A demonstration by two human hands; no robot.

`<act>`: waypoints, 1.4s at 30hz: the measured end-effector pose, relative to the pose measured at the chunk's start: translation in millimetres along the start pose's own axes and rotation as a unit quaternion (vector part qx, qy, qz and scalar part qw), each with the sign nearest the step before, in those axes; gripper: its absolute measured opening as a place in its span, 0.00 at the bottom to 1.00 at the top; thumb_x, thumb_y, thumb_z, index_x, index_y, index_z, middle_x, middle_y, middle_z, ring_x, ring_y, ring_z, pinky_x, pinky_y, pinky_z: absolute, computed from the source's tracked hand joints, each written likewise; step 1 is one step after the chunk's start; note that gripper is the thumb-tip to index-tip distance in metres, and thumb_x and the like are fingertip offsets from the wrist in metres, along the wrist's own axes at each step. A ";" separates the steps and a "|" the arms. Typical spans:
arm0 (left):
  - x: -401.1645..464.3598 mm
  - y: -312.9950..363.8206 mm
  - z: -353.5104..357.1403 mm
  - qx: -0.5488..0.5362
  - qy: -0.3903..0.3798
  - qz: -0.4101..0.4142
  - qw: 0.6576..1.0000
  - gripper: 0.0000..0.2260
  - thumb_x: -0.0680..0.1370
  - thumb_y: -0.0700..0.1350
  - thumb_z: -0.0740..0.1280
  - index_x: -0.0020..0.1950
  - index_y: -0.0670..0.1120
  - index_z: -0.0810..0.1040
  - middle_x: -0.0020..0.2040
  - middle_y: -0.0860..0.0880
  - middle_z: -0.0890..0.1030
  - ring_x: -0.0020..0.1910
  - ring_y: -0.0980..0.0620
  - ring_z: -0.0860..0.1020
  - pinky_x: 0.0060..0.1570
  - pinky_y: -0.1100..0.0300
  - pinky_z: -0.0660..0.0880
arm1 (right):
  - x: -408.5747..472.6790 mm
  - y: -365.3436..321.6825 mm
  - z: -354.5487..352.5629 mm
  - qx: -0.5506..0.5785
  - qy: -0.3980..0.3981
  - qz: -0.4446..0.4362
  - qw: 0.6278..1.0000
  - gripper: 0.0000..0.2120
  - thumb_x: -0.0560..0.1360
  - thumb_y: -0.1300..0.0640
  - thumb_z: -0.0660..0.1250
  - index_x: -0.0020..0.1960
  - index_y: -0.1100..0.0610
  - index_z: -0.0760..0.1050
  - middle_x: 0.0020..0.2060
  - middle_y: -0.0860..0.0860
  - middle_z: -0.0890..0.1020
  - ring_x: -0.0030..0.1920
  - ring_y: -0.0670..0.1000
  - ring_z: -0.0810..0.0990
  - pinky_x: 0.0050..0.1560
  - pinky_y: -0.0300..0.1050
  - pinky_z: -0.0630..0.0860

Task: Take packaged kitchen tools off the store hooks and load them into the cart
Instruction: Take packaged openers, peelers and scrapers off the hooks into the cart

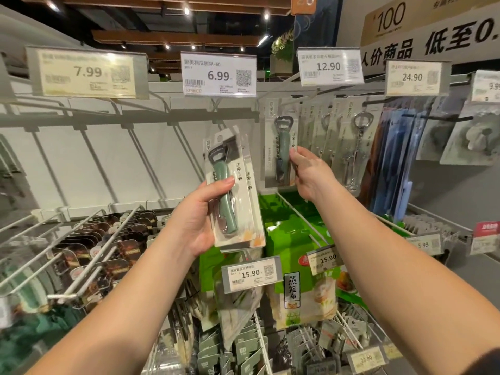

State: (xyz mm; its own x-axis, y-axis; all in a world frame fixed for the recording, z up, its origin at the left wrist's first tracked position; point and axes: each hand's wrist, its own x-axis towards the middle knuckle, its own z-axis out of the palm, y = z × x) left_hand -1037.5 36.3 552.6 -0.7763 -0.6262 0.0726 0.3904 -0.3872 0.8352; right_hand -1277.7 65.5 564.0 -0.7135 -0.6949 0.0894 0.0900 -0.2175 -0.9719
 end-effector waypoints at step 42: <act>-1.3 -13.6 12.3 0.042 0.040 0.004 0.998 0.17 0.70 0.40 0.73 0.58 0.40 0.78 0.46 0.42 0.84 0.42 0.44 0.83 0.45 0.46 0.82 | -143.6 17.1 6.7 -0.246 -0.084 -0.125 0.957 0.23 0.72 0.42 0.73 0.61 0.49 0.71 0.51 0.46 0.79 0.50 0.43 0.80 0.58 0.45 0.77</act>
State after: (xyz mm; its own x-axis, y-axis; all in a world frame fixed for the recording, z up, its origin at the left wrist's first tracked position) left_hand -1047.9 50.7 547.9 -0.7294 -0.6830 0.0383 0.3511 -0.3258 0.8779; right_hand -1169.0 157.0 536.0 -0.5445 -0.7726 0.3266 -0.4375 -0.0706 -0.8964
